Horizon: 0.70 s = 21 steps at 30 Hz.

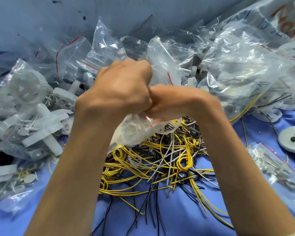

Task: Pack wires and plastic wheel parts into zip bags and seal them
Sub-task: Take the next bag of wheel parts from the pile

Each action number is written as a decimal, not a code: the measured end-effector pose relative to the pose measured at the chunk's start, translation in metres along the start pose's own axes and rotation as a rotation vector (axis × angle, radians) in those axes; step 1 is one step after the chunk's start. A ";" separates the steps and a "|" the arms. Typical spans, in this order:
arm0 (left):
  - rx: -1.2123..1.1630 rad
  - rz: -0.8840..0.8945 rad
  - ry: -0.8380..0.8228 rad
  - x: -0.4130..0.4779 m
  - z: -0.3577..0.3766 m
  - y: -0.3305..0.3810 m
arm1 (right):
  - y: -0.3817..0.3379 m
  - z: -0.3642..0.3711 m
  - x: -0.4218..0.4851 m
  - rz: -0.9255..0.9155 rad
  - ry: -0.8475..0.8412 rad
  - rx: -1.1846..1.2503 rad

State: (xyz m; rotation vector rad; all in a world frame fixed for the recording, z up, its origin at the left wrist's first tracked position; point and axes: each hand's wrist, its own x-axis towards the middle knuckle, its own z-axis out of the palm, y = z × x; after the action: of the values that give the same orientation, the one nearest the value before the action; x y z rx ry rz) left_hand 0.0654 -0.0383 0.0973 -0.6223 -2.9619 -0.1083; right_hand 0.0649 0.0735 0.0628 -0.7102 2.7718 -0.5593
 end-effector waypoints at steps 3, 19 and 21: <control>0.016 -0.017 -0.091 0.001 0.007 -0.006 | 0.008 -0.015 -0.017 -0.007 0.143 0.179; -0.084 0.044 -0.261 0.016 0.021 -0.029 | 0.038 -0.023 -0.036 0.404 -0.015 -0.117; -0.107 0.082 -0.272 0.016 0.020 -0.029 | 0.039 -0.023 -0.037 0.384 0.020 -0.119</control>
State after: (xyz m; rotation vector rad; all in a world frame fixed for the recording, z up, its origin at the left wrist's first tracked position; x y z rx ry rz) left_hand 0.0374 -0.0571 0.0778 -0.8326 -3.2020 -0.1904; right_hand 0.0734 0.1304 0.0723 -0.1810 2.8702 -0.3260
